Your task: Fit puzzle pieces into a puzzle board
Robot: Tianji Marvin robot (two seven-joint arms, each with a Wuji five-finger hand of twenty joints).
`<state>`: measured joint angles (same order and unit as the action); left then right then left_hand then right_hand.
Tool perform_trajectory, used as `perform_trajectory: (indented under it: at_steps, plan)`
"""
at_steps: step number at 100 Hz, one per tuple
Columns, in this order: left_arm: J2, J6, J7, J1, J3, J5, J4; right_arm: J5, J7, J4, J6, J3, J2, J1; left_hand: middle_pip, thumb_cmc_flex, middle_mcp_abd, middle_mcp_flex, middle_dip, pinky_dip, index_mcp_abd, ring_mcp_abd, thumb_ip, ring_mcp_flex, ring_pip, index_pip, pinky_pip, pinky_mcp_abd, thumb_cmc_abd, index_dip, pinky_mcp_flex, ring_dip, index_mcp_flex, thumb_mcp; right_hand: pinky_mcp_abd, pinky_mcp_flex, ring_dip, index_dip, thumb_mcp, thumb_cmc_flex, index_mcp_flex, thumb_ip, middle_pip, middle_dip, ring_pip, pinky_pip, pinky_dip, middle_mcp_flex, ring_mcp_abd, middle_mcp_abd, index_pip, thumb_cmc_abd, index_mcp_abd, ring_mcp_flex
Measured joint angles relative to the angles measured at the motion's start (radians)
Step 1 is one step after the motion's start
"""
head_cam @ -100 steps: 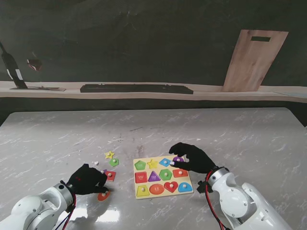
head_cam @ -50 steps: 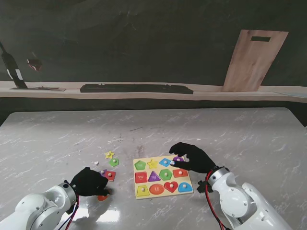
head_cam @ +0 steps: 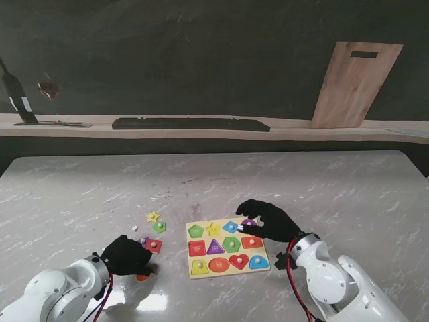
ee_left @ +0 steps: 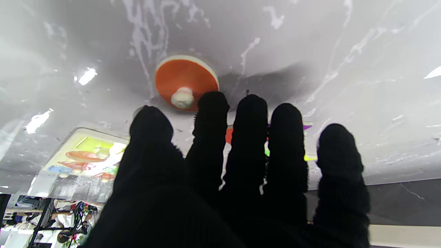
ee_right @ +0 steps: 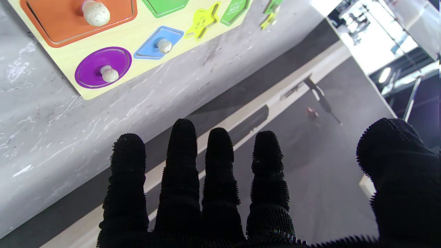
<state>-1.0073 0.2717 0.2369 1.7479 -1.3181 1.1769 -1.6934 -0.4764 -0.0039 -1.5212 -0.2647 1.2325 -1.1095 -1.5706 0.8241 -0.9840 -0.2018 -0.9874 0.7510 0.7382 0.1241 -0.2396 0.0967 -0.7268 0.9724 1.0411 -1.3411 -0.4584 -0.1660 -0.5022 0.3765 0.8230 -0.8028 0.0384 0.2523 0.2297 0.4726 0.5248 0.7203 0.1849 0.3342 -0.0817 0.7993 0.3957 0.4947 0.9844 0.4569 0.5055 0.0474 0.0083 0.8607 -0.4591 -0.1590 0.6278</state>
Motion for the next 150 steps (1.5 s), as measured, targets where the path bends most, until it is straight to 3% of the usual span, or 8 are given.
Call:
perform_trajectory:
  at_steps: [25,47,84,138,140,144,146,150]
  plan:
    - [0.002,-0.003,0.028,0.004,-0.001,0.003,-0.011,0.001,0.001,0.000,0.002,-0.001,0.000,0.001,0.000,-0.002,0.000,0.000,0.001,0.000,0.000,0.000,0.000,0.000,0.000,0.000,0.000,0.000,0.000,0.000,0.000,0.000,0.000,0.000,0.000,0.000,0.000,0.000,0.000,0.000,0.000,0.000,0.000,0.000,0.000,0.000,0.000,0.000,0.000,0.000,0.000,0.000,0.000,0.000]
    - [0.004,-0.010,0.053,0.004,0.002,0.003,-0.017,0.000,0.001,0.000,0.003,-0.001,0.000,0.001,0.000,-0.039,0.000,0.000,0.001,0.000,0.000,0.000,0.000,0.000,0.000,0.007,0.000,0.000,-0.047,-0.009,0.000,0.000,0.001,-0.003,0.000,0.000,0.000,0.000,0.000,0.000,0.000,0.000,0.000,0.000,0.002,0.000,0.000,0.000,0.000,0.000,0.000,0.000,0.000,0.000]
    - [0.006,-0.033,0.065,-0.005,0.019,-0.006,-0.015,0.000,0.000,0.000,0.005,-0.001,0.000,0.001,0.000,-0.062,0.000,0.000,0.001,0.000,0.006,0.000,0.000,0.000,0.000,0.037,0.000,0.000,-0.009,-0.016,-0.003,0.000,-0.002,-0.003,0.000,0.000,0.000,0.000,0.000,0.000,0.000,0.000,0.000,0.000,0.009,0.000,0.000,0.000,0.000,0.000,0.000,0.000,0.000,0.000]
    - [0.008,-0.045,0.092,-0.025,0.039,-0.020,-0.010,-0.001,0.000,0.000,0.004,-0.001,0.000,0.000,0.000,-0.116,-0.001,-0.013,0.001,0.000,0.014,-0.002,0.000,0.000,0.000,0.090,0.000,0.000,-0.031,0.020,-0.007,-0.008,-0.012,-0.004,0.000,0.000,0.000,0.000,-0.001,0.000,0.000,0.000,0.000,0.000,0.009,0.000,0.000,0.000,0.000,0.000,0.000,0.000,0.000,0.000]
    - [0.008,-0.045,0.092,-0.027,0.040,-0.020,-0.008,-0.001,0.000,0.000,0.004,-0.001,0.000,0.001,0.000,-0.097,-0.001,-0.014,0.001,0.000,0.014,-0.005,0.000,0.000,0.000,0.098,0.000,0.000,-0.045,0.033,-0.007,-0.010,-0.012,-0.056,0.000,0.000,0.000,0.000,-0.001,0.000,0.000,0.000,0.000,0.000,0.009,0.000,0.000,0.000,0.000,0.000,0.000,0.000,0.000,0.000]
    - [0.008,-0.045,0.091,-0.030,0.044,-0.022,-0.006,-0.001,0.000,0.000,0.004,-0.001,0.000,0.001,0.000,0.060,-0.001,-0.016,0.001,0.000,0.015,-0.006,0.001,0.000,0.000,0.109,0.000,0.000,-0.128,0.046,-0.006,-0.010,-0.013,-0.379,0.000,0.000,0.000,0.000,-0.001,0.000,0.000,0.000,0.000,0.000,0.009,0.000,0.000,0.000,0.000,0.000,0.000,0.000,0.000,0.000]
    - [0.008,-0.046,0.090,-0.032,0.046,-0.023,-0.004,-0.001,0.000,0.000,0.004,-0.001,0.000,0.001,0.000,0.112,-0.001,-0.016,0.001,0.000,0.016,-0.006,0.001,0.000,0.000,0.112,0.000,0.000,-0.156,0.049,-0.006,-0.010,-0.013,-0.491,0.000,0.000,0.000,0.000,-0.001,0.000,0.000,0.000,0.000,0.000,0.009,0.000,0.000,0.000,0.000,0.000,0.000,0.000,0.000,0.000]
    - [0.008,-0.048,0.090,-0.036,0.050,-0.026,-0.001,0.000,0.001,0.000,0.004,-0.001,0.000,0.001,0.000,0.171,-0.002,-0.025,0.000,0.001,0.016,-0.007,0.002,0.000,0.000,0.124,0.000,0.000,-0.190,0.057,-0.004,-0.010,-0.017,-0.605,0.000,0.000,0.000,0.000,-0.001,0.000,0.000,0.000,0.000,0.000,0.009,0.000,0.000,0.000,0.000,0.000,0.000,0.000,0.000,0.000]
